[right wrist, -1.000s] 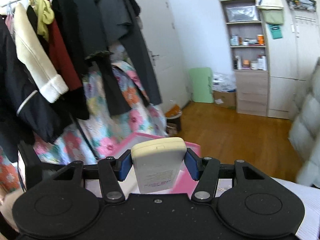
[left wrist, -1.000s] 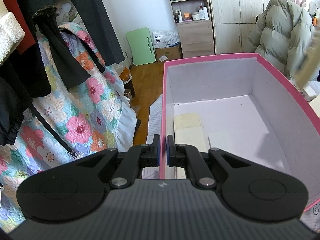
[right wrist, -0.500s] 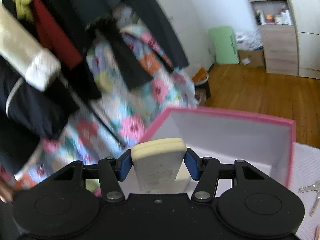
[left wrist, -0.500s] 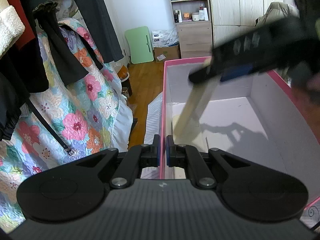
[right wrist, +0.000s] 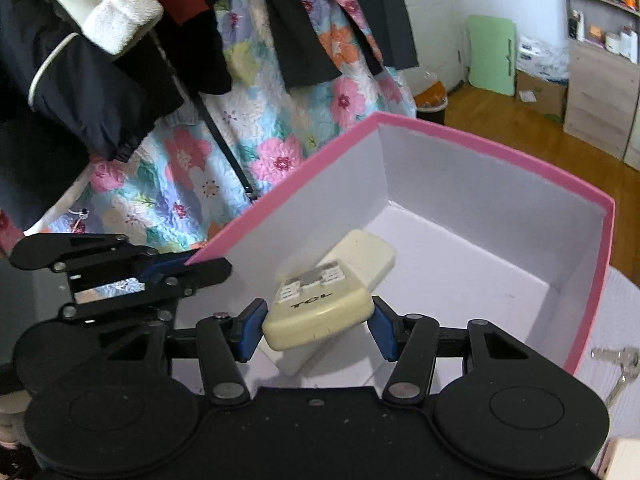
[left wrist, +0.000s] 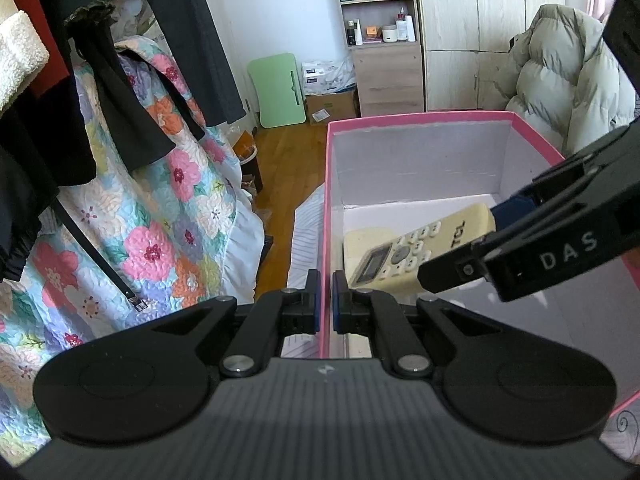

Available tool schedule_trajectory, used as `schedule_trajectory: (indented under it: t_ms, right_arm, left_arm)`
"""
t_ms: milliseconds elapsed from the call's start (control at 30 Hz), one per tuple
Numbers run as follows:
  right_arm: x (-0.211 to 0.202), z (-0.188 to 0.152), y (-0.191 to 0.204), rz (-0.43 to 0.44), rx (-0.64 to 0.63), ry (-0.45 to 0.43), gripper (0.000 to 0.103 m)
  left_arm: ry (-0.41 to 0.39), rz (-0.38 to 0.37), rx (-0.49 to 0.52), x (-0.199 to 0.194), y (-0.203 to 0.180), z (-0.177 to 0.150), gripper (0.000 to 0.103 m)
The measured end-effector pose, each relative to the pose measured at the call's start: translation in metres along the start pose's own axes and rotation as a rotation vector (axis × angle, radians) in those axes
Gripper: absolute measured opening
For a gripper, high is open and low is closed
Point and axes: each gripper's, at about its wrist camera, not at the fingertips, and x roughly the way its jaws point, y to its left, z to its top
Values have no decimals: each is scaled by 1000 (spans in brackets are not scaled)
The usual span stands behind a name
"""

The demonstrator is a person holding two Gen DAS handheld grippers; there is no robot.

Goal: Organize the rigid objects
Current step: 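Lower the cream TCL remote into the pink box and release it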

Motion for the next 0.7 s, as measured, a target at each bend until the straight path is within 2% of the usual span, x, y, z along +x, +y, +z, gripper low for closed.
schedule_trajectory:
  t_ms: [133, 400, 567, 700]
  right_arm:
    - [12, 3, -6, -5, 36, 23, 60]
    - [23, 3, 0, -46, 18, 108, 61]
    - [7, 2, 5, -68, -17, 48, 62]
    - [-24, -4, -1, -63, -4, -52, 62]
  left_arm:
    - [1, 3, 2, 0, -1, 1, 4]
    - [5, 9, 4, 0, -4, -1, 4]
    - [7, 9, 4, -1, -4, -1, 4]
    - [11, 18, 13, -1, -5, 0, 5]
